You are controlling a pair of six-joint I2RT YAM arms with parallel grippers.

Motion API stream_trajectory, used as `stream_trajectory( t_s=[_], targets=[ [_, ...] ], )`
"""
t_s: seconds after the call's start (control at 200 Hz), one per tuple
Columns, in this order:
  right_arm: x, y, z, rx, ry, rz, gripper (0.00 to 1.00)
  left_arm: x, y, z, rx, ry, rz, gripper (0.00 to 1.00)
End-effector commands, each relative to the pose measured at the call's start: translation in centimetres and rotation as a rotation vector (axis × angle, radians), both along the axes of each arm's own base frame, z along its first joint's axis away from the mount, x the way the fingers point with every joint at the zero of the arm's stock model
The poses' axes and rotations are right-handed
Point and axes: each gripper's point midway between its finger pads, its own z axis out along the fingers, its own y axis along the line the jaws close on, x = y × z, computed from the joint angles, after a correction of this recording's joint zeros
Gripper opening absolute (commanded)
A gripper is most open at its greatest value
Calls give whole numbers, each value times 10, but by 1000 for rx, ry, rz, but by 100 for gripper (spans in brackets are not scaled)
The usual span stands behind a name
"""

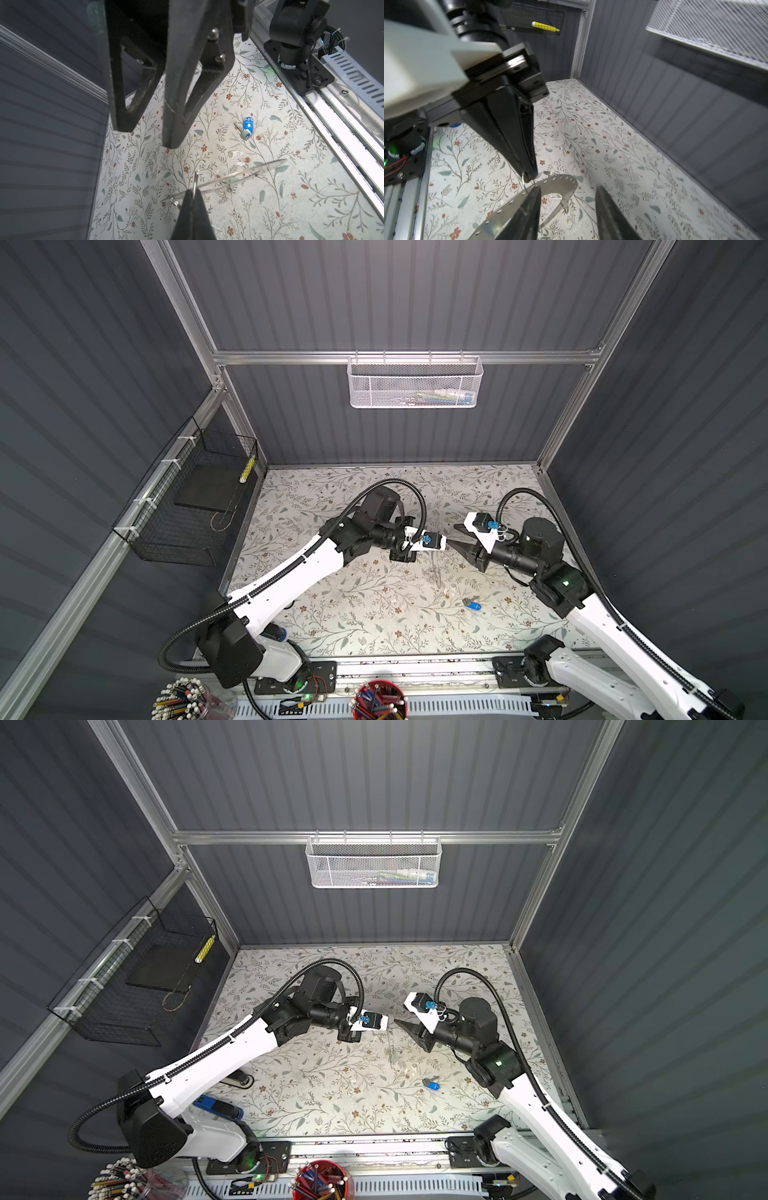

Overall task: Put the keys on the keyring
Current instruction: 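Release the ring plate with the right gripper and lower it toward the blue-tagged key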

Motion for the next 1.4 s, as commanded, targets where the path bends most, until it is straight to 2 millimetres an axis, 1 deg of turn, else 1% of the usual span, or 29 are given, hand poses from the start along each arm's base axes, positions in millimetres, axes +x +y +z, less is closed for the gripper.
stream_trajectory(
  t_s=[0.0, 0.055, 0.13, 0.225, 0.32, 0.345, 0.38, 0.485, 0.565, 0.705, 0.816, 0.906, 0.946, 0.961, 0.996, 1.111, 1.181, 1.396],
  targets=[
    [20, -28, 3, 105, 63, -235, 47, -5, -1, 29, -113, -71, -43, 0],
    [26, -41, 0, 147, 123, -335, 47, -8, 0, 30, -130, -73, -48, 0],
    [30, -53, -13, 173, 232, -437, 47, -11, 1, 30, -142, -66, -51, 0],
    [31, -64, -41, 171, 411, -551, 46, -13, 3, 28, -153, -57, -49, 0],
    [27, -65, -71, 137, 578, -608, 49, -13, 5, 25, -165, -45, -35, 0],
    [23, -68, -83, 105, 631, -632, 49, -12, 6, 22, -162, -40, -25, 0],
    [20, -73, -94, 87, 697, -677, 49, -11, 6, 18, -157, -35, -14, 0],
    [7, -78, -125, 61, 881, -772, 49, -4, 10, 8, -158, -4, 27, 0],
    [-5, -83, -148, 27, 989, -838, 49, -1, 13, 0, -166, 18, 41, 0],
    [-26, -85, -182, -18, 1117, -916, 47, 15, 13, -12, -199, 47, 108, 0],
    [-38, -87, -205, -44, 1191, -963, 48, 26, 10, -26, -188, 104, 145, 0],
    [-45, -84, -221, -67, 1249, -980, 49, 29, 7, -34, -186, 132, 155, 0],
    [-48, -84, -224, -70, 1264, -987, 49, 29, 7, -36, -190, 136, 156, 0],
    [-50, -84, -232, -95, 1283, -996, 49, 29, 6, -36, -194, 138, 157, 0],
    [-53, -83, -238, -109, 1306, -998, 49, 30, 6, -38, -196, 140, 161, 0],
    [-56, -80, -249, -130, 1339, -994, 51, 30, 6, -41, -192, 165, 168, 0],
    [-55, -74, -254, -133, 1355, -969, 51, 28, 7, -44, -185, 179, 170, 0],
    [-56, -61, -271, -192, 1417, -920, 52, 23, 11, -44, -194, 182, 176, 0]
  ],
)
